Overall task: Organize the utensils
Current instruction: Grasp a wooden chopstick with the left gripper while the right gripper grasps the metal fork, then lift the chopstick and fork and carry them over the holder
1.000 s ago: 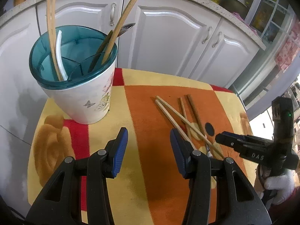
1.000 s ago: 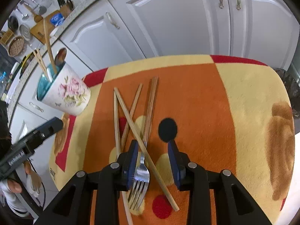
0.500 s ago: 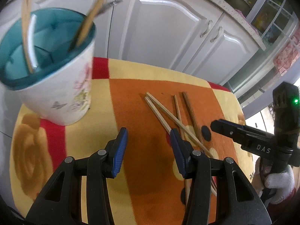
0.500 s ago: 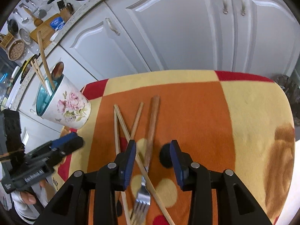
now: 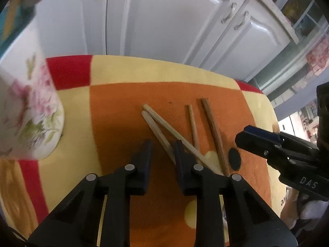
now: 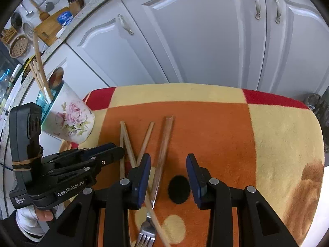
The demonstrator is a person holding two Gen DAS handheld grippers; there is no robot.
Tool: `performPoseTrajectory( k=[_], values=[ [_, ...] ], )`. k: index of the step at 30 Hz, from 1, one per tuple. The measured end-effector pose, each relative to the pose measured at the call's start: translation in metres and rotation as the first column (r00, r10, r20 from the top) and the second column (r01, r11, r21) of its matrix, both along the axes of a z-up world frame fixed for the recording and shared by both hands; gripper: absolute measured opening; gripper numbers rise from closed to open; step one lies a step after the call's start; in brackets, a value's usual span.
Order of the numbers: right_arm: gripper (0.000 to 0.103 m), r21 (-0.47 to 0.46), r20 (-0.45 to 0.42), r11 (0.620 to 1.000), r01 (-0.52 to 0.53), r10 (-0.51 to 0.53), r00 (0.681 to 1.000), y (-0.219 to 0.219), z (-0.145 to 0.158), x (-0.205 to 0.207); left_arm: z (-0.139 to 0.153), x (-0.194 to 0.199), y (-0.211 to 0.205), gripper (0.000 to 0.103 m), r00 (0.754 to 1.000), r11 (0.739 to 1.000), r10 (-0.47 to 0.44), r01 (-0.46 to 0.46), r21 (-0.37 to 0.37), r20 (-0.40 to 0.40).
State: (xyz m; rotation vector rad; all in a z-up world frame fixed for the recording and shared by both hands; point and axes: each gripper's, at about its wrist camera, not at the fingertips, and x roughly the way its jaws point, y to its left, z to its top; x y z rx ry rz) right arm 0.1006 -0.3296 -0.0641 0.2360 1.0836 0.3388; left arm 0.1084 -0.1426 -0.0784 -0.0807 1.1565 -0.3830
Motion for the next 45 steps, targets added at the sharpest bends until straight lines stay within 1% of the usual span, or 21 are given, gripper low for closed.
performPoseTrajectory(
  k=[4,6,7,8,9,10,13,15,16,17,20,22,23,24,25,27,28,34,36,40,45],
  values=[
    [0.031,-0.004,-0.001,1.000,-0.022,0.022,1.000,0.009,-0.001,0.010,-0.002,0.000,-0.001,0.013,1.000,1.000,-0.017,0.017,-0.014,-0.008],
    [0.027,-0.016,-0.013,0.999,-0.035,0.035,0.999,0.018,-0.005,0.020,-0.002,-0.005,0.004,0.007,0.999,0.999,-0.041,0.041,-0.003,-0.018],
    [0.026,-0.034,-0.026,0.999,-0.036,0.035,0.999,0.023,-0.011,0.026,-0.001,-0.007,0.006,0.007,0.999,0.999,-0.048,0.048,-0.001,-0.020],
    [0.020,-0.048,-0.036,0.998,-0.037,0.036,0.999,0.026,-0.015,0.031,-0.002,-0.010,0.009,0.007,0.998,0.999,-0.054,0.054,-0.004,-0.027],
    [0.011,-0.062,-0.043,0.997,-0.037,0.034,0.998,0.029,-0.019,0.035,-0.001,-0.012,0.014,0.006,0.998,0.998,-0.055,0.055,-0.008,-0.034],
    [0.012,-0.073,-0.026,0.997,-0.032,0.030,0.999,0.029,-0.019,0.037,-0.001,-0.014,0.017,0.006,0.998,0.999,-0.053,0.053,-0.009,-0.036],
    [0.011,-0.078,-0.040,0.996,-0.046,0.043,0.998,0.027,-0.018,0.035,0.001,-0.013,0.021,0.006,0.998,0.998,-0.055,0.054,-0.018,-0.042],
    [0.011,-0.093,-0.047,0.994,-0.059,0.055,0.997,0.023,-0.018,0.029,0.001,-0.012,0.017,0.007,0.998,0.998,-0.056,0.056,-0.001,-0.030],
    [0.011,-0.093,-0.054,0.994,-0.055,0.050,0.997,0.019,-0.018,0.025,0.000,-0.010,0.015,0.009,0.998,0.998,-0.057,0.057,0.007,-0.029],
    [0.011,-0.091,-0.060,0.995,-0.049,0.044,0.997,0.016,-0.018,0.023,-0.002,-0.008,0.012,0.013,0.998,0.998,-0.054,0.055,0.022,-0.032],
    [0.011,-0.083,-0.065,0.996,-0.025,0.020,0.998,0.012,-0.020,0.025,-0.003,-0.003,0.004,0.017,0.999,0.998,-0.044,0.045,0.041,-0.021],
    [0.011,-0.084,-0.057,0.996,-0.020,0.016,0.998,0.014,-0.020,0.028,-0.004,-0.001,-0.004,0.017,0.998,0.995,-0.062,0.061,0.076,0.002],
    [0.011,-0.091,-0.051,0.996,-0.022,0.017,0.999,0.015,-0.020,0.028,-0.004,-0.001,-0.006,0.015,0.997,0.993,-0.075,0.073,0.090,0.019],
    [0.011,-0.091,-0.046,0.996,-0.020,0.016,0.999,0.015,-0.020,0.028,-0.004,-0.002,-0.006,0.007,0.996,0.992,-0.082,0.079,0.102,0.025],
    [0.011,-0.087,-0.043,0.996,-0.019,0.015,0.999,0.016,-0.019,0.026,-0.004,-0.002,-0.005,0.007,0.996,0.992,-0.086,0.083,0.099,0.020],
    [0.011,-0.073,-0.009,0.997,-0.014,0.014,1.000,0.013,-0.009,0.017,0.002,-0.008,0.007,0.006,0.996,0.996,-0.086,0.086,0.030,0.013],
    [0.011,-0.072,0.008,0.997,-0.012,0.012,1.000,0.012,-0.004,0.012,0.006,-0.011,0.012,0.005,0.996,0.996,-0.085,0.084,0.020,0.023],
    [0.010,-0.026,0.149,1.000,0.009,-0.005,0.989,-0.007,0.058,-0.032,0.059,-0.045,0.046,0.005,0.987,0.994,-0.080,0.090,-0.064,0.142],
    [0.009,-0.018,0.192,1.000,0.016,-0.012,0.981,-0.012,0.077,-0.050,0.076,-0.056,0.055,0.005,0.981,0.993,-0.073,0.089,-0.083,0.178],
    [0.009,-0.006,0.247,1.000,0.024,-0.022,0.969,-0.015,0.103,-0.079,0.109,-0.083,0.070,0.004,0.965,0.989,-0.071,0.100,-0.105,0.251],
    [0.009,-0.032,0.321,0.999,0.011,0.000,0.947,-0.009,0.137,-0.111,0.150,-0.112,0.095,0.004,0.940,0.987,-0.041,0.091,-0.132,0.338]
  ],
)
